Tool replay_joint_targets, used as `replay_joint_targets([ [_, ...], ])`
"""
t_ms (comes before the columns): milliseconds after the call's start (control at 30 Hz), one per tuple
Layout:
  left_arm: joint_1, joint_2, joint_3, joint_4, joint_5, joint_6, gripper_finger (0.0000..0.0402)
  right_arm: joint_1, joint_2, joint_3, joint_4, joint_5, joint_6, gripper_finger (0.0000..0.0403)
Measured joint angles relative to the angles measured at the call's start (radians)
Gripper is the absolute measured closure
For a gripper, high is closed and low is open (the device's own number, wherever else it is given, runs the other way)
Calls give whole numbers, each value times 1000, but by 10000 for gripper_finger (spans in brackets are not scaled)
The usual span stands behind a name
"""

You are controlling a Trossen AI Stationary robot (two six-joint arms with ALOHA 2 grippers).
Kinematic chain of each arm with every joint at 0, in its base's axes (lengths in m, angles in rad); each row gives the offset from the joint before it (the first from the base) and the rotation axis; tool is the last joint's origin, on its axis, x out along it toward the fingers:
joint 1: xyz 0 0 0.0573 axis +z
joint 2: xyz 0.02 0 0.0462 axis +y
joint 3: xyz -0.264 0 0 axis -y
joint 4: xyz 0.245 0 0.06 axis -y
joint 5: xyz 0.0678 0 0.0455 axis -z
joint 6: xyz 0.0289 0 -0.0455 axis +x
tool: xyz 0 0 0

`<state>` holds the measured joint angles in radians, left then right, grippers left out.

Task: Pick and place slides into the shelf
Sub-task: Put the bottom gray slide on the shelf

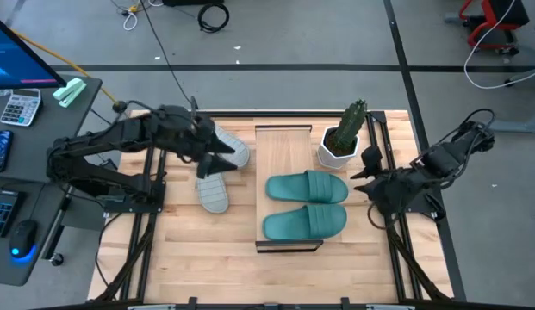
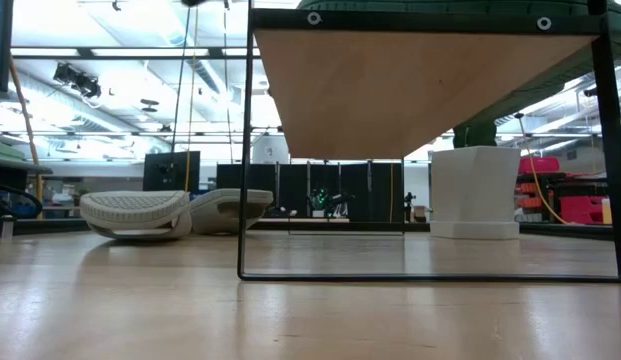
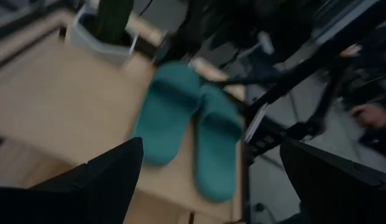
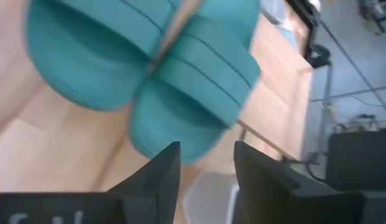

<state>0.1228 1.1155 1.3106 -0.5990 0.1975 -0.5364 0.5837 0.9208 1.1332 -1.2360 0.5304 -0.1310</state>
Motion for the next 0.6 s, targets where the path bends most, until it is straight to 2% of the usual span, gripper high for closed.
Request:
replay_joint_targets([
  [133, -35, 15, -71, 34, -10, -44, 17, 75, 65, 14, 3, -35, 72, 263],
  [300, -75, 14, -176, 48, -28, -103, 17, 185, 143, 18, 2, -68, 240, 287],
  [400, -84, 12, -223, 48, -63, -131, 17, 240, 169, 18, 2, -69, 340, 302],
  [600, -61, 9, -239, 54, -181, -114, 17, 320, 192, 18, 2, -69, 551, 322],
])
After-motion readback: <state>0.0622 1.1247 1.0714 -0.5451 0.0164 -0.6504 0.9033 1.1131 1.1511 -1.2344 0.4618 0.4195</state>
